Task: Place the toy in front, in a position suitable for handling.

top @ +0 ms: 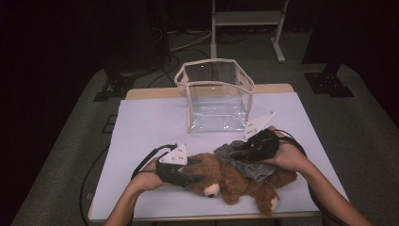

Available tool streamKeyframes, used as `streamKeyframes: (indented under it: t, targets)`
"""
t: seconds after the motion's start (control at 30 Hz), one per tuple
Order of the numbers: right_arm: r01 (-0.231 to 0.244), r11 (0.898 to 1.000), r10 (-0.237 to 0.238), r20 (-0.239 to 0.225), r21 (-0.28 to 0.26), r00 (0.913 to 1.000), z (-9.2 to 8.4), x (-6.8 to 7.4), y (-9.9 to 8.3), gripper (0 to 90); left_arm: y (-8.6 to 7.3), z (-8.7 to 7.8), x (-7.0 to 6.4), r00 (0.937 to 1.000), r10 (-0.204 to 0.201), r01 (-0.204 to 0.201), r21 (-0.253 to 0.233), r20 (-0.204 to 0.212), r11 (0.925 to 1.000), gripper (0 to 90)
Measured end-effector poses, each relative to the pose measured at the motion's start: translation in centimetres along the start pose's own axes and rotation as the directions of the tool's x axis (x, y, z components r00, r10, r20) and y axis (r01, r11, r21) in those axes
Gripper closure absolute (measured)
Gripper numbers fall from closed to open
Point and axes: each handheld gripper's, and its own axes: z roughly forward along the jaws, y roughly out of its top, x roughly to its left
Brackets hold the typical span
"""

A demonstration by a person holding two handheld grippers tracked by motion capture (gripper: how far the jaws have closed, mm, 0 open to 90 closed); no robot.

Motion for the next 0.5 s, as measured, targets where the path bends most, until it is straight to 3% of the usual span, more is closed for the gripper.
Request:
streamKeyframes:
  t: [0.1, 0.23, 0.43, 0.5]
  targets:
    - [-0.035, 0.999, 0.035, -0.020, 0.009, 0.9992, 0.1, 0.0, -1.4, 77.1, 0.5, -0.1, 0.1, 0.9999, 0.006, -0.006, 0.015, 0.008, 0.9999, 46.6]
    - [-0.013, 1.000, 0.013, -0.033, 0.003, 0.9994, 0.6, 0.9, -1.4, 77.3, 2.0, -0.1, 0.3, 0.9999, 0.009, -0.009, 0.025, 0.007, 0.9996, 39.2]
    - [0.065, 0.997, -0.064, -0.039, 0.029, 0.9972, 1.0, 2.9, -0.4, 77.1, 2.6, 1.9, -0.1, 0.9976, 0.033, -0.039, 0.092, 0.061, 0.9950, 41.0]
    - [0.057, 0.998, -0.056, -0.025, 0.031, 0.9981, 0.7, 2.9, -0.4, 76.9, 2.5, 1.9, -0.3, 0.9980, 0.025, -0.030, 0.089, 0.057, 0.9956, 42.9]
